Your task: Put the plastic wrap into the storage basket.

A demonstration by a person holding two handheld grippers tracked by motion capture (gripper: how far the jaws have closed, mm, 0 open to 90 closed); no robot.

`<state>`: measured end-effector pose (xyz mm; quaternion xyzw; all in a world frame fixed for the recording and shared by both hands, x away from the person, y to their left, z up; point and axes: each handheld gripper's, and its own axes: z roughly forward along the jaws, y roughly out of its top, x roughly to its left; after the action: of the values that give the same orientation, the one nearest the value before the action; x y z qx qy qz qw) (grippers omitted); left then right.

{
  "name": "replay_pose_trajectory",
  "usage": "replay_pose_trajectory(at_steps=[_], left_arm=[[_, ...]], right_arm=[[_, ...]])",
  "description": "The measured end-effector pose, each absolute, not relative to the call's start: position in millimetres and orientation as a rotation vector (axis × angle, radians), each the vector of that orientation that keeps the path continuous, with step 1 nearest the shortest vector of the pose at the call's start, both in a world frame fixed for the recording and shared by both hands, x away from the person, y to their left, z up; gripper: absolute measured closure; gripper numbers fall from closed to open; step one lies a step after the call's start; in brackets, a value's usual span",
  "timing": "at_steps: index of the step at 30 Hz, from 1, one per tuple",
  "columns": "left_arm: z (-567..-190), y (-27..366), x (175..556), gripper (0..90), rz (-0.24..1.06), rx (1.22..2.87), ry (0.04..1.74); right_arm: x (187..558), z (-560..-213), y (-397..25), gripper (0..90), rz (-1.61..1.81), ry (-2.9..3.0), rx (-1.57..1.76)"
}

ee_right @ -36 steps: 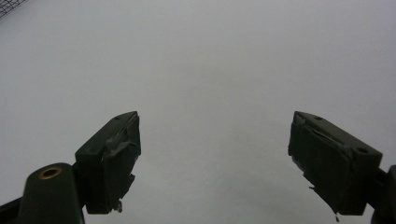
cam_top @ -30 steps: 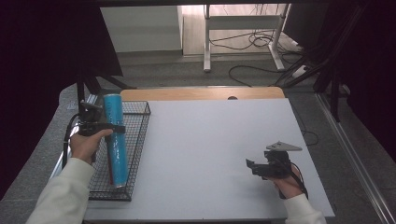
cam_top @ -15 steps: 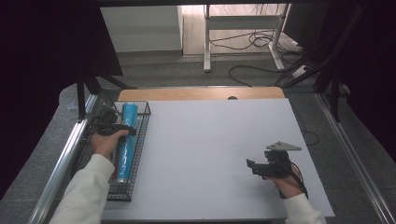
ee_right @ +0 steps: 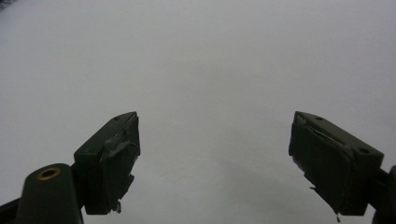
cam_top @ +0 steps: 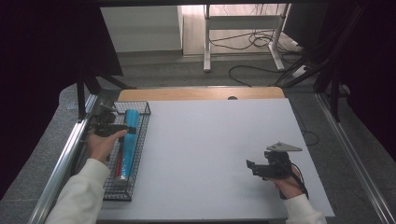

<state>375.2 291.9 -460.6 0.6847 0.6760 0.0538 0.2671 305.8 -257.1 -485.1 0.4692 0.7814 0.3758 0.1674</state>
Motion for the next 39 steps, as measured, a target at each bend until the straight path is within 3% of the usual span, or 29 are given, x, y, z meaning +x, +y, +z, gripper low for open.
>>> replay_pose_trajectory(at_steps=[4,9,16,19,31,39], left_arm=[[-441.7,288.2,346.7,16.4,0.285,1.918,1.668],[-417.8,285.4,307.7,16.7,0.336,1.931,1.530],[-408.5,270.7,258.2,17.9,0.327,1.934,1.385],[-413.4,247.4,237.5,18.1,0.310,1.930,1.311],[-449.1,174.4,239.2,18.6,0.320,2.027,1.178],[-466.9,174.6,229.0,20.1,0.332,1.979,1.179]], right_arm=[[305.7,-484.3,-258.6,16.5,1.098,2.246,1.297],[305.9,-485.9,-253.6,15.4,1.078,2.302,1.216],[307.1,-484.8,-250.7,15.1,1.092,2.323,1.199],[304.4,-482.6,-250.0,15.6,1.112,2.368,1.172],[281.6,-477.5,-250.9,10.4,1.107,2.388,1.089],[278.8,-483.0,-249.0,10.3,1.083,2.407,1.076]])
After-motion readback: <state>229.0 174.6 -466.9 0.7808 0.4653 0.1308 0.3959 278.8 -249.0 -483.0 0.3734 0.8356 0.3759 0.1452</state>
